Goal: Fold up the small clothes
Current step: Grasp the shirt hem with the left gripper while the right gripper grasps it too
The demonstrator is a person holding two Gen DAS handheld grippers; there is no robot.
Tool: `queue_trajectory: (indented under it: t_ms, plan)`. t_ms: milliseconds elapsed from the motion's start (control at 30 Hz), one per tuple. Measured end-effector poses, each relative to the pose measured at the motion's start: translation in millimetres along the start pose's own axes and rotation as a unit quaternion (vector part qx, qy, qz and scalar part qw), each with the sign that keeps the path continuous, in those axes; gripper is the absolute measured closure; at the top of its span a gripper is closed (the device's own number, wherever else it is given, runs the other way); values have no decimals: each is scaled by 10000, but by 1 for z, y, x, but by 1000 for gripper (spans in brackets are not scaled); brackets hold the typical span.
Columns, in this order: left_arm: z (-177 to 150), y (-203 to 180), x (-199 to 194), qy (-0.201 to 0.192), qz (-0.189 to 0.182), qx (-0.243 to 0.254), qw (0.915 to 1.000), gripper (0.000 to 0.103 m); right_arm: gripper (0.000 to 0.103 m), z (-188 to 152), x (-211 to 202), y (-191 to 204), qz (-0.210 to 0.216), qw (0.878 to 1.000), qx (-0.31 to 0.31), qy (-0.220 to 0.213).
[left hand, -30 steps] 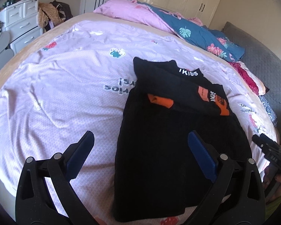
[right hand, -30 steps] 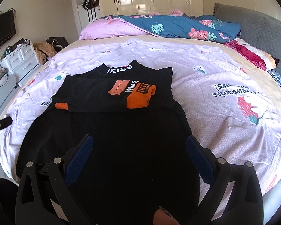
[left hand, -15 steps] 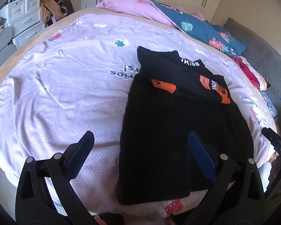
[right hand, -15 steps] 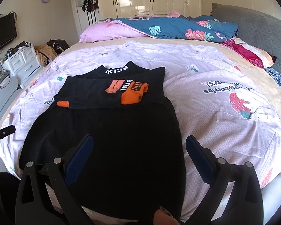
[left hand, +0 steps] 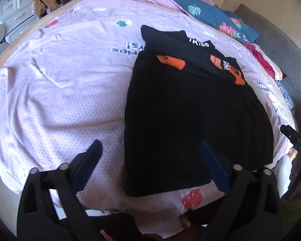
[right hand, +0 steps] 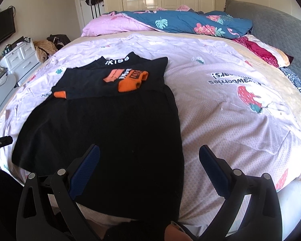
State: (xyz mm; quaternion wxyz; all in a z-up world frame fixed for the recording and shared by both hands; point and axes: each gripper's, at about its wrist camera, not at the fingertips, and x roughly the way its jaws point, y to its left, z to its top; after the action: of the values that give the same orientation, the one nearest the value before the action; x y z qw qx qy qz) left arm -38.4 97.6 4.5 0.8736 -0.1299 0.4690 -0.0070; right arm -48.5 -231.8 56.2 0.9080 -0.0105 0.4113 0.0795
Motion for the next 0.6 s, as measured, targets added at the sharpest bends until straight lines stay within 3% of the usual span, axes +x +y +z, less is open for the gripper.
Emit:
queue_trajectory:
  t_ms: [133, 500, 600]
  plan:
    - [-7, 1, 3, 170, -152, -6, 9997, 38, 5, -9, 1, -8, -41, 10000, 26, 67]
    - [-18, -5, 24, 716, -135, 144, 9972, 39, 5, -40, 7, -25, 185, 9987, 34, 472]
    - [-18, -3, 28, 770, -173, 65, 9969, 43, 5, -52, 8, -30, 237, 9979, 21, 601]
